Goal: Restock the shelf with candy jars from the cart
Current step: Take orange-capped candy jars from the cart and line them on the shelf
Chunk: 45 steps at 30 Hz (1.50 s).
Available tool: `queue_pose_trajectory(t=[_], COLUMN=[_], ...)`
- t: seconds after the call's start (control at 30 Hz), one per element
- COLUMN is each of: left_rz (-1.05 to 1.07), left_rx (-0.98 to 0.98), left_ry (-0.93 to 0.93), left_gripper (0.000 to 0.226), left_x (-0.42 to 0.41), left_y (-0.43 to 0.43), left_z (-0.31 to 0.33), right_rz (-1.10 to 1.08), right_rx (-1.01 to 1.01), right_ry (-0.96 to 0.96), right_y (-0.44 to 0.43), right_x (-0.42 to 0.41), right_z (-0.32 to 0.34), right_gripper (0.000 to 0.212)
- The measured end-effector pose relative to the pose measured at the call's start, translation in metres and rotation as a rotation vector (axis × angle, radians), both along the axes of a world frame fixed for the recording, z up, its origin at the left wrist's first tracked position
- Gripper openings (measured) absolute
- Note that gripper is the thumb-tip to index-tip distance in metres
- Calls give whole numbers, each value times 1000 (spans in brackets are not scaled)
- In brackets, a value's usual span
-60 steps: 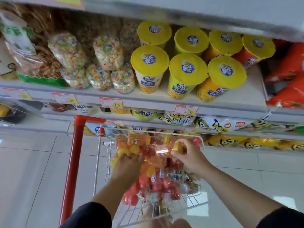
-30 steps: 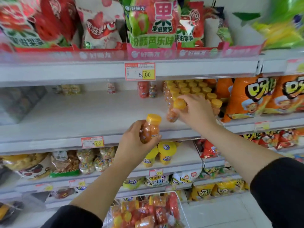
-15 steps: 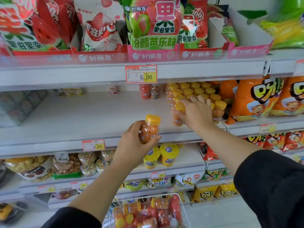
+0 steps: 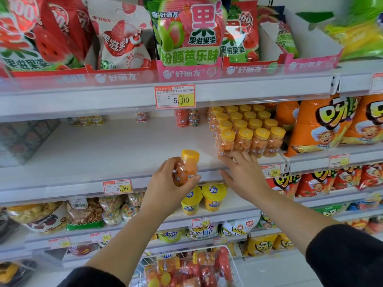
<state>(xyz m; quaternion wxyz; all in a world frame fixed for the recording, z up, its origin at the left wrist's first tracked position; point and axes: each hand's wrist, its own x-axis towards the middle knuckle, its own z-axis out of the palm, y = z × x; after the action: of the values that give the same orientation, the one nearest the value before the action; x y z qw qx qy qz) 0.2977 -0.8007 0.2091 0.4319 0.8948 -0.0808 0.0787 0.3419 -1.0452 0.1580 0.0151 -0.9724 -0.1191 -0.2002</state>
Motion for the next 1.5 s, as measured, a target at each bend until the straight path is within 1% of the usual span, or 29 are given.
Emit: queue_pose_trajectory(t=[0.2,0.27,0.3,0.33,0.37,0.4,0.43,0.47,0.5,0.53,0.57,0.63,0.73,0.87,1.0,1.07,1.17,1.3,1.4,1.5], left_rz=[-4,-3,0,3,5,3,-2,-9,-18,-31,-47,-72,-60,-69,-177,-190,-151,-96,-51,17], left_rx=[-4,-11,-15,-21,-29,-37,-43,-45,-43,-36,-20,44,113,136,4,-56,-141,-149,-186,-225], left_ry=[-3,7,11,14,16,15,11,4,-7,-25,-53,-132,-182,-180,-82,-15,70,52,18,-17], left_gripper=[51,51,51,50,51,53,55,57,57,55,52,49,54,62,71,68,58,55,51,51], left_x=[-1,-2,-2,-3,-3,-4,-4,-6,-7,-9,-11,-14,-15,-15,-12,-10,-8,-11,-12,-9], left_y=[0,0,-1,-2,-5,-9,-15,-24,-34,-46,-58,-83,-115,-147,-161,-162,-160,-159,-160,-157], left_z=[1,2,2,2,2,3,4,6,9,11,13,15,13,12,15,17,18,19,20,22], right_rz=[-71,-72,-50,-8,43,85,119,160,192,221,254,267,235,246,281,280,286,370,437,421], right_rx=[16,70,129,228,383,589,816,1032,1199,1282,1326,1381,1473,1483,1394,1346,1204,1096,1123,1118], right_ry=[58,58,40,20,35,110,246,423,582,679,714,689,684,751,734,691,638,636,658,636], right_y=[0,2,4,7,10,13,16,18,18,15,10,-1,-24,-58,-85,-95,-103,-99,-98,-100], right_x=[4,1,-2,-7,-14,-23,-34,-45,-54,-59,-63,-65,-62,-55,-45,-39,-31,-28,-25,-20], right_z=[-1,2,3,7,15,26,39,52,63,70,73,76,76,77,84,87,89,90,92,94], right_gripper=[53,54,53,50,47,41,37,37,40,42,41,35,30,41,45,44,43,53,45,49])
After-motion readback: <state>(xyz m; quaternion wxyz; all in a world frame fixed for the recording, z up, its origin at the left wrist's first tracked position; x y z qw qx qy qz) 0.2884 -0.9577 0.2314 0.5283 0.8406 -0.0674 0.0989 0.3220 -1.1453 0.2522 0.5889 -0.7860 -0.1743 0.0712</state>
